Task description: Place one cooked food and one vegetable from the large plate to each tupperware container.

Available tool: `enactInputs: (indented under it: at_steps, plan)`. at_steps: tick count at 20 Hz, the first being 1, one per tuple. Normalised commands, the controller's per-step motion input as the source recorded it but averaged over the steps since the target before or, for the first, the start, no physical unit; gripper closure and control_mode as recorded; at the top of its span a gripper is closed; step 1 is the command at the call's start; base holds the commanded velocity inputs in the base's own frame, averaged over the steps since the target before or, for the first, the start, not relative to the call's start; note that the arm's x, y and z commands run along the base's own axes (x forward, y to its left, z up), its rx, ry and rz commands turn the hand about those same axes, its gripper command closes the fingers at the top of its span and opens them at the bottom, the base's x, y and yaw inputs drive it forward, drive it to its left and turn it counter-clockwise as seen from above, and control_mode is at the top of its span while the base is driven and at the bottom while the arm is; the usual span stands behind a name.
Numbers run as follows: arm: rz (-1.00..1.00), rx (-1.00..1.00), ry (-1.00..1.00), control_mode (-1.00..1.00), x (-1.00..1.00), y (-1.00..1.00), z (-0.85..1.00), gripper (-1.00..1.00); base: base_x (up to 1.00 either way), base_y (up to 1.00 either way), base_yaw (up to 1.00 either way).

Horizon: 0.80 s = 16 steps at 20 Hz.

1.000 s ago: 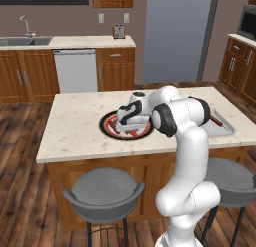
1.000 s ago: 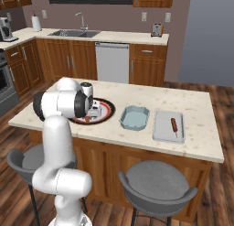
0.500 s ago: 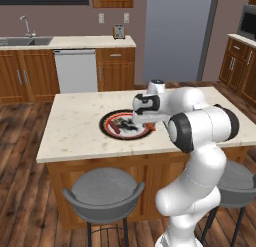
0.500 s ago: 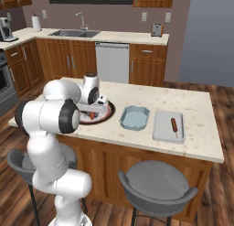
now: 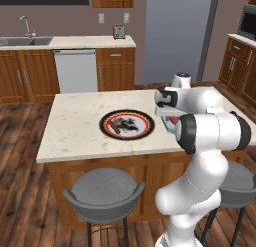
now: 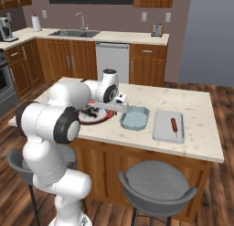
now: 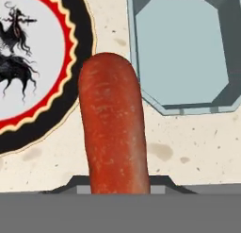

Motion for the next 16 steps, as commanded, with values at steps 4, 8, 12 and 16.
enactInputs:
  at_steps: [4, 8, 12, 16]
  plan:
    - [-0.01, -0.06, 0.00, -1.00, -0.05, -0.99, 0.22, 1.00, 0.00, 0.00, 0.00]
    - [0.06, -0.03, 0.00, -1.00, 0.00, -1.00, 0.13, 1.00, 0.00, 0.00, 0.00]
    - [0.10, 0.00, 0.00, -1.00, -0.06, -1.00, 0.01, 1.00, 0.00, 0.00, 0.00]
    - [0.05, 0.00, -0.02, -1.00, -0.01, -0.77, -0.08, 1.00, 0.00, 0.00, 0.00]
